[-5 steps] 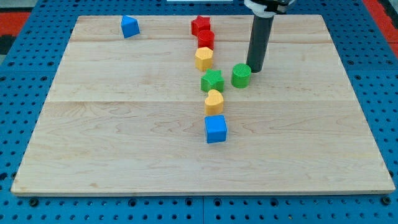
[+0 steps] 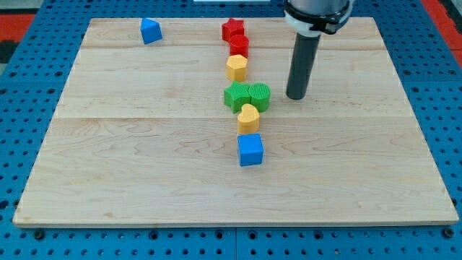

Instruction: Push the green blocks to the left side of the board

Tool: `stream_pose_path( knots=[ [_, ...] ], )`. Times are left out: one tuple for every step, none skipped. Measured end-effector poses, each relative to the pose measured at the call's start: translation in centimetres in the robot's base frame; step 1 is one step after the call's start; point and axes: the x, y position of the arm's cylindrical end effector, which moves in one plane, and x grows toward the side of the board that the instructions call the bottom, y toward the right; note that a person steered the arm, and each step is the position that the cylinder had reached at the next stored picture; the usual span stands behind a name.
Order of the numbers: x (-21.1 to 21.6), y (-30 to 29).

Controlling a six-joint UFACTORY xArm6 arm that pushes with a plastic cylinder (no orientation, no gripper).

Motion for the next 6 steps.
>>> stream_pose_path(
  knots=[
    [0.1,-5.5],
    [0.3,-5.7],
    [1.0,-3.7],
    [1.8,-6.2],
    [4.4,-7.9],
    [4.3,-11.0]
  ],
)
